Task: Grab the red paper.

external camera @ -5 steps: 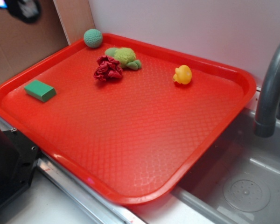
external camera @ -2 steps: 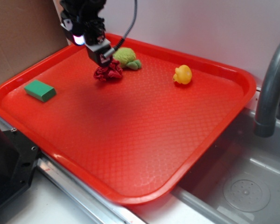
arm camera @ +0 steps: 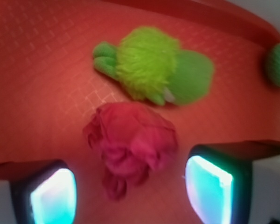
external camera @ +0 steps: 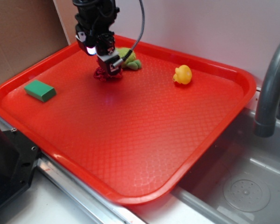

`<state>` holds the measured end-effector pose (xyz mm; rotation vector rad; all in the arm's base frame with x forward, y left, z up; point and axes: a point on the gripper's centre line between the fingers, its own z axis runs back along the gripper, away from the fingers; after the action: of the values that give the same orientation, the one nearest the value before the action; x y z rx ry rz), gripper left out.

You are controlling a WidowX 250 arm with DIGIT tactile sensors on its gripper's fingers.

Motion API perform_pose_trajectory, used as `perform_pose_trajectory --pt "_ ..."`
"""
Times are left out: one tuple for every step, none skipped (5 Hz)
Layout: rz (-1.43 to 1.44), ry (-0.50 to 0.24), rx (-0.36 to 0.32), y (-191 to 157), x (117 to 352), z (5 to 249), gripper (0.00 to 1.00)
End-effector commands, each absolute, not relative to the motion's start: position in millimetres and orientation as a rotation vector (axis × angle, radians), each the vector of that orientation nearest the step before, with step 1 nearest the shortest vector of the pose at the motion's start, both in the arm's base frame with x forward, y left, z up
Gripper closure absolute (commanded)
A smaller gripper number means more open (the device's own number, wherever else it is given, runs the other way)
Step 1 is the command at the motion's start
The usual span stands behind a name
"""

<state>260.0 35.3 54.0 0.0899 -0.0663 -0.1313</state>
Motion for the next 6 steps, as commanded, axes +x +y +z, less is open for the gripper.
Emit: perform_pose_trajectory --pt "-0.168 0.011 0.101 31 261 34 0.00" --pt "-0.152 0.045 0.098 31 246 27 1.00" --pt "-0.129 0.071 0.121 34 251 15 1.00" --pt "-0.114 0.065 0.104 42 254 16 1.00" --pt "-0.110 0.069 0.105 43 249 15 1.00" --pt "-0.107 0.061 0.107 37 250 21 1.00"
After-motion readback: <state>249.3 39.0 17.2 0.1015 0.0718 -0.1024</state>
